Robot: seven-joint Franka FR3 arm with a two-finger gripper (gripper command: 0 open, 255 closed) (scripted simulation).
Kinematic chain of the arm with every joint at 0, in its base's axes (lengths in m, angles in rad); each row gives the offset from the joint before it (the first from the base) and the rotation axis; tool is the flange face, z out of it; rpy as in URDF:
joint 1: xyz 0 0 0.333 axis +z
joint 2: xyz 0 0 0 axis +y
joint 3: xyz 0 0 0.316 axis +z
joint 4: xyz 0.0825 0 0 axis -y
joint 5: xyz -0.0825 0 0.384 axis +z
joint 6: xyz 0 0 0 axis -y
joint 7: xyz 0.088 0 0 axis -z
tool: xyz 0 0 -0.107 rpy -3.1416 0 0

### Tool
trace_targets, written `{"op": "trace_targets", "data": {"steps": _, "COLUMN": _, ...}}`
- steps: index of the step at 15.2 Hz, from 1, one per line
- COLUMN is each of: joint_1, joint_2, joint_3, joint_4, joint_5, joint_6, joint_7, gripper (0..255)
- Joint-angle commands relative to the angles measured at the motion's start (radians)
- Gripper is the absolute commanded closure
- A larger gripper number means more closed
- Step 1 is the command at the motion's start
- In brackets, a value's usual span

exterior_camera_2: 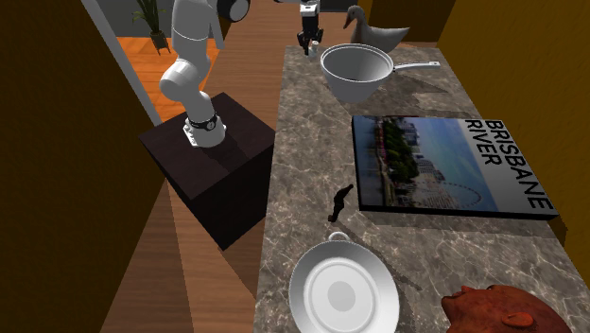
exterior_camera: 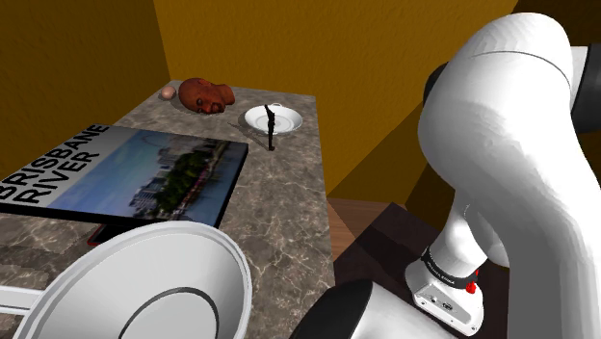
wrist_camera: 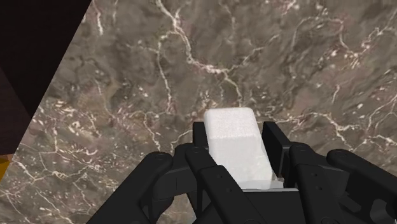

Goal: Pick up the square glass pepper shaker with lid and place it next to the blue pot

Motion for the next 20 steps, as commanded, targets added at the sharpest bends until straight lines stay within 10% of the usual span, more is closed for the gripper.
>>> {"op": "trace_targets", "data": {"steps": 1, "joint_1": 0.006, "joint_2": 0.012, "joint_3": -0.01, "joint_4": -0.015, "joint_5": -0.014, "joint_6": 0.021, "joint_7": 0.011, "gripper": 255}}
{"op": "trace_targets", "data": {"steps": 16, "joint_1": 0.034, "joint_2": 0.063, "joint_3": -0.05, "joint_4": -0.054, "joint_5": -0.07, "joint_6": 0.086, "joint_7": 0.054, "gripper": 255}}
{"op": "trace_targets", "data": {"steps": 17, "joint_1": 0.034, "joint_2": 0.063, "joint_3": -0.05, "joint_4": -0.054, "joint_5": -0.07, "joint_6": 0.086, "joint_7": 0.054, "gripper": 0}}
{"op": "trace_targets", "data": {"steps": 20, "joint_1": 0.034, "joint_2": 0.063, "joint_3": -0.05, "joint_4": -0.054, "joint_5": -0.07, "joint_6": 0.086, "joint_7": 0.054, "gripper": 0}}
